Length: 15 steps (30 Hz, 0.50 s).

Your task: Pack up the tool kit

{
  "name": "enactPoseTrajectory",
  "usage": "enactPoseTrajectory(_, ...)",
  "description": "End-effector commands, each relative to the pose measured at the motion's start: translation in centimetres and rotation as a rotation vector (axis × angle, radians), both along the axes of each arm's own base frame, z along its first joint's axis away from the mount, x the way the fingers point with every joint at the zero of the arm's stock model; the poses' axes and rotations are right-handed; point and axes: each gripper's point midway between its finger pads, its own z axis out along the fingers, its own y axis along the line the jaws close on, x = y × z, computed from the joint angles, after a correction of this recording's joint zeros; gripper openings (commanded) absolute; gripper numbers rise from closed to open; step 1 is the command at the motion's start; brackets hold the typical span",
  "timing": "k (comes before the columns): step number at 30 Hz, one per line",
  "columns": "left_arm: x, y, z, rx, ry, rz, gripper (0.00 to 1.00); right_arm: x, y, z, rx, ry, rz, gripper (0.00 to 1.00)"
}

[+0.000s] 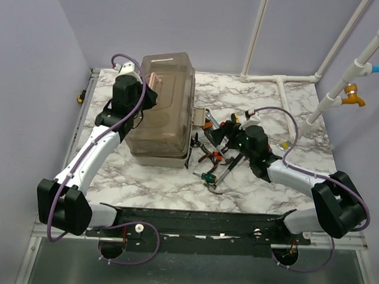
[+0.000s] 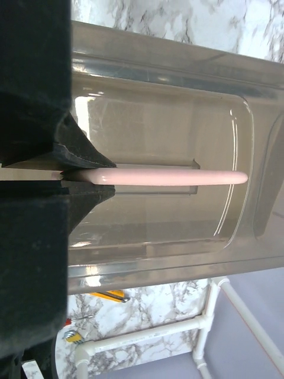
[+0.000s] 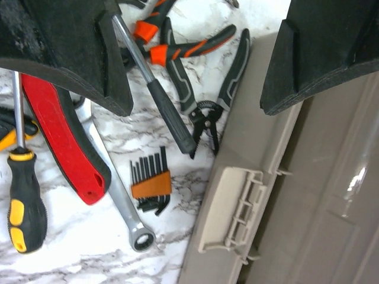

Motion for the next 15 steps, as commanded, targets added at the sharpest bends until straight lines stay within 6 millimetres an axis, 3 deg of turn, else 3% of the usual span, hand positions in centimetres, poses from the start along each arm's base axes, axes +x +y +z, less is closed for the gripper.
enactPoseTrajectory(1, -1.0, 1.0, 9.3, -0.166, -0.250, -0.044, 0.00, 1.0, 1.3, 2.1, 0.031, 0.046, -0.002, 1.00)
enactPoseTrajectory(4, -1.1, 2.9, 9.8, -0.214, -0.265, -0.026, 0.00, 1.7, 3.4, 4.0, 0.114, 0.074, 0.042, 0.97)
enactPoseTrajectory(9, -1.5, 5.6, 9.8, -0.257, -0.264, 0.002, 0.00, 4.0, 6.7, 4.7, 0.143, 0.152, 0.093, 0.91)
enactPoseTrajectory(12, -1.6, 6.9, 9.8, -0.291, -0.262, 0.003, 0.00, 6.0, 7.4, 3.4, 0.030, 0.206, 0.027, 0.91)
enactPoseTrajectory(15, -1.6, 8.0, 9.4, -0.323, -0.246, -0.008, 0.00, 8.8, 7.5, 3.9, -0.055, 0.170, -0.046, 0.86)
